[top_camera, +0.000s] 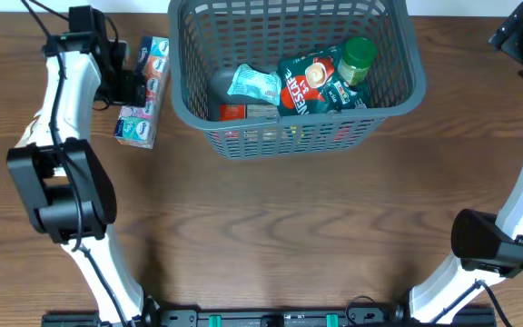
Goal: Pack container
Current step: 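Move the left gripper to the tissue-pack box and grasp it, then lift the tissue-pack box with the left gripper and lay it in the basket, then move the left gripper to the brown mushroom bag and grasp it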
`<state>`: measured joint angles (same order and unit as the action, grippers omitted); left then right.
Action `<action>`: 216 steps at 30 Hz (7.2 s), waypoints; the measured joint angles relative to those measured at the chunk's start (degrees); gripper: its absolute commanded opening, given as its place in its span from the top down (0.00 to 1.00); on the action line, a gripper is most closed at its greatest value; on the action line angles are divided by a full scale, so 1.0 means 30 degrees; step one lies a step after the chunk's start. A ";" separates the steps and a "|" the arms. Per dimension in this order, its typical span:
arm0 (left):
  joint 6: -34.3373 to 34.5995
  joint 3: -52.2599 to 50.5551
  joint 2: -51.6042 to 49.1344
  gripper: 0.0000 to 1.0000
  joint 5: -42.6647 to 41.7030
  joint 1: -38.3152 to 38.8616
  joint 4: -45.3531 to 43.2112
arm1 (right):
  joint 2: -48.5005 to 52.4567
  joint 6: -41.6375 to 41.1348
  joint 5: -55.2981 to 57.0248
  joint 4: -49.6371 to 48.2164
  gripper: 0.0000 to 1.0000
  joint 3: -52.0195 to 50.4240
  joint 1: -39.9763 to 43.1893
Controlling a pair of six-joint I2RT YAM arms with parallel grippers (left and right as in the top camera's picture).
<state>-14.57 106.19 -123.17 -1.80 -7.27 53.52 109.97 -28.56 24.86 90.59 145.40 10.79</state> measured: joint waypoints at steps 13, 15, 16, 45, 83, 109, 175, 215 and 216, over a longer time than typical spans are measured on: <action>-0.0918 0.0000 -0.0219 0.02 -0.2601 0.0597 -0.1494 | 0.0000 0.0000 0.0000 0.0007 0.01 0.0000 0.0000; -0.0962 0.0000 -0.0233 0.02 -0.2769 0.0590 -0.1494 | 0.0000 0.0007 0.0000 0.0007 0.01 0.0000 0.0007; -0.0954 0.0000 -0.0240 0.02 -0.2798 0.0583 -0.1494 | 0.0000 0.0000 0.0000 0.0007 0.01 0.0000 0.0007; -0.0896 -0.0532 -0.3184 0.40 -0.2914 0.0583 -0.2055 | 0.0000 0.0007 0.0000 0.0007 0.01 0.0000 0.0007; 0.2120 -0.0044 1.2240 0.94 -0.5763 0.1457 -0.6885 | 0.0000 0.0007 0.0000 0.0007 0.01 0.0000 0.0000; -0.8874 -0.0044 0.6849 0.94 -0.8845 1.0120 -0.4364 | 0.0000 0.0007 0.0000 0.0007 0.01 0.0000 0.0000; 0.0321 -0.0058 1.0564 0.01 0.8743 -0.2688 0.1676 | 0.0000 0.0007 0.0000 0.0000 0.01 0.0000 0.0007; -0.8641 -0.0255 -0.1086 0.01 0.2069 -0.6331 -0.0372 | 0.0000 0.0007 0.0000 0.0007 0.01 0.0000 0.0007; -0.8604 -0.0255 -0.1355 0.01 0.2004 -0.6426 -0.0568 | 0.0000 0.0007 -0.0007 0.0007 0.01 0.0000 0.0000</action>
<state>-40.38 105.43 -127.24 4.21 -26.55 51.81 109.97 -28.53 24.84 90.61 145.40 10.79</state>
